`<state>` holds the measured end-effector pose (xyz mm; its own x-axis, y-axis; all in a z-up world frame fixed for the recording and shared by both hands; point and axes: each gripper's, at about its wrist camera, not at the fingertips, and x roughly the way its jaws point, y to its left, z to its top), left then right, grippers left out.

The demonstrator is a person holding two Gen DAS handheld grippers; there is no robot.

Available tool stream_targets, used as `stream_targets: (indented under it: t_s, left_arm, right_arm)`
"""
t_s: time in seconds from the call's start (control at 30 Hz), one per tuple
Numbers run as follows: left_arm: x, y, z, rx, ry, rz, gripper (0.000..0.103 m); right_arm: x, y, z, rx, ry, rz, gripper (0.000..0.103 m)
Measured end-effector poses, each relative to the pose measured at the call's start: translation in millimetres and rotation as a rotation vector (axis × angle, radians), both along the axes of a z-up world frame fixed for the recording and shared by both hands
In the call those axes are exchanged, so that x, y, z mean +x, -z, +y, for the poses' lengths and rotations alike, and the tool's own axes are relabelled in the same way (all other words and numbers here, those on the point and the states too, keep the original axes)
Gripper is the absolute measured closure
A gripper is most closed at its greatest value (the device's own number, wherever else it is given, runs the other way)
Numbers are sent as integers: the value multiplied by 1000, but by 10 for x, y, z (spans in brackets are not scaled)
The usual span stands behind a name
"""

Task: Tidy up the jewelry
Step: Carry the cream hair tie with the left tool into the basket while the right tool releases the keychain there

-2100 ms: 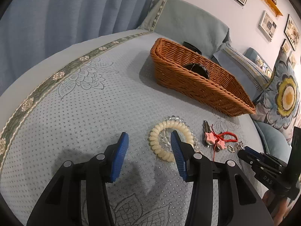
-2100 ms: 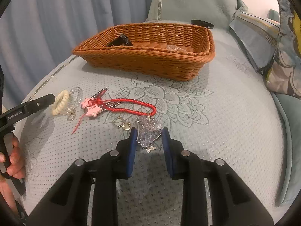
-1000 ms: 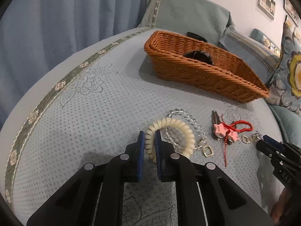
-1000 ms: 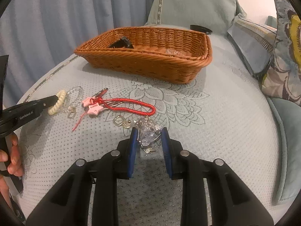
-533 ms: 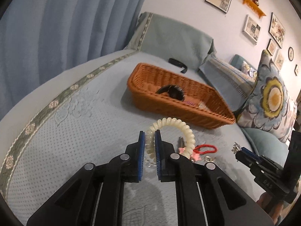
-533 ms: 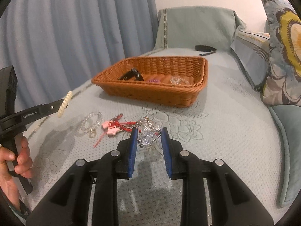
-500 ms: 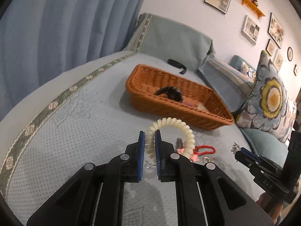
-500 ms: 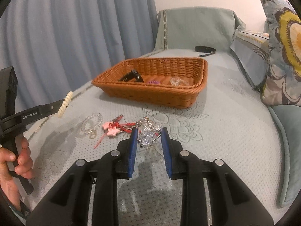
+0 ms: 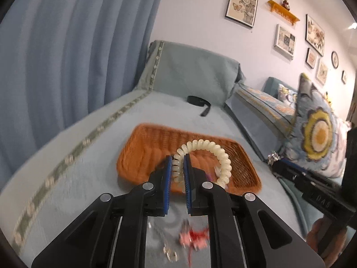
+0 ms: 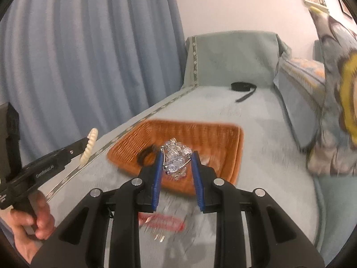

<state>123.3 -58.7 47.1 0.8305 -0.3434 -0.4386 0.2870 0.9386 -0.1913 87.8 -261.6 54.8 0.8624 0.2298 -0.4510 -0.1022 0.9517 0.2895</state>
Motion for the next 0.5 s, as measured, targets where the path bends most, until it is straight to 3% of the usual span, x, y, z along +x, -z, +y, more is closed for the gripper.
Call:
stream_targets:
  t_s: [0.13, 0.3, 0.5]
  left_arm:
    - [388, 19, -91, 35, -17, 27, 95]
    - [860, 248, -123, 47, -70, 117, 94]
    - [1048, 484, -137, 65, -84, 197, 94]
  right_arm:
    - [535, 7, -65, 2, 5, 59, 80]
    - [1047, 214, -40, 10, -6, 176, 80]
    - [1422, 581, 1, 18, -16, 335, 80]
